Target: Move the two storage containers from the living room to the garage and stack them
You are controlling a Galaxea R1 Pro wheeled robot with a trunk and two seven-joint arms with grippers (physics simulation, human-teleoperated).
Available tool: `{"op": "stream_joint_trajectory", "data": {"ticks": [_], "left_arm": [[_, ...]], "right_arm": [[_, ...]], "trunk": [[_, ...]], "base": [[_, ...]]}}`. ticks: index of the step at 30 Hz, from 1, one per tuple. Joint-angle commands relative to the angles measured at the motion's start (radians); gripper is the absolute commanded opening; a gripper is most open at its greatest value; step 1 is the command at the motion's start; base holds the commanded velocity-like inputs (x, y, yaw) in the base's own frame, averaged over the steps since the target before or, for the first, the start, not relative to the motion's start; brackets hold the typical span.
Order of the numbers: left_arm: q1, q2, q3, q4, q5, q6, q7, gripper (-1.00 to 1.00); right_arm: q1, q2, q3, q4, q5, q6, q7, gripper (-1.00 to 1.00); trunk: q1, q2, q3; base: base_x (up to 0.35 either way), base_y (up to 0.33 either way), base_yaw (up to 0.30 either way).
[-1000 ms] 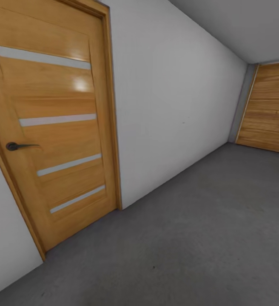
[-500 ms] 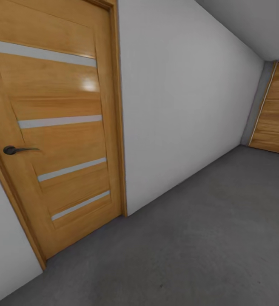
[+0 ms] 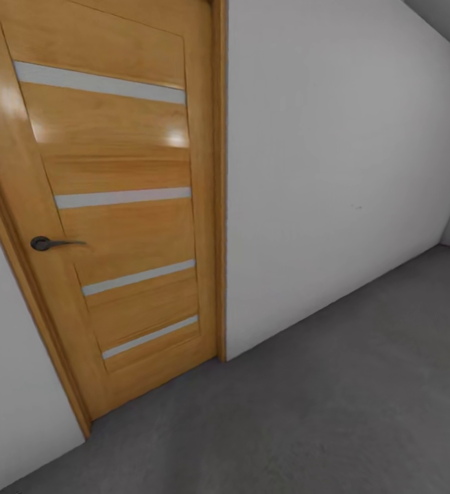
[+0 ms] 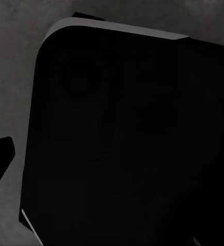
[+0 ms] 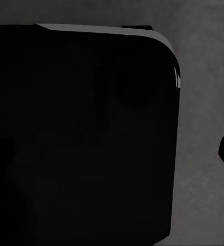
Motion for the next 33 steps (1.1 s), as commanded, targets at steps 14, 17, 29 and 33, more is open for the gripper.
{"op": "stream_joint_trajectory", "data": {"ticks": [14, 17, 29, 33], "left_arm": [[0.0, 0.0, 0.0, -0.002, 0.006, -0.003, 0.0, 1.0], [0.0, 0.0, 0.0, -0.002, 0.005, -0.003, 0.0, 1.0], [0.0, 0.0, 0.0, -0.001, 0.005, -0.003, 0.0, 1.0], [0.0, 0.0, 0.0, -0.002, 0.005, -0.003, 0.0, 1.0]], "right_arm": [[0.0, 0.0, 0.0, 0.0, 0.0, -0.003, 0.0, 1.0], [0.0, 0.0, 0.0, 0.0, 0.0, -0.003, 0.0, 1.0], [0.0, 0.0, 0.0, 0.0, 0.0, -0.003, -0.002, 1.0], [0.0, -0.001, 0.0, 0.0, 0.0, -0.003, -0.003, 1.0]], "trunk": [[0.001, 0.0, -0.001], [0.001, 0.0, -0.001], [0.001, 0.0, -0.001], [0.001, 0.0, -0.001]], "base": [[0.279, -0.165, 0.273], [0.243, -0.18, 0.273], [0.194, -0.165, 0.273], [0.189, -0.13, 0.273]]}}
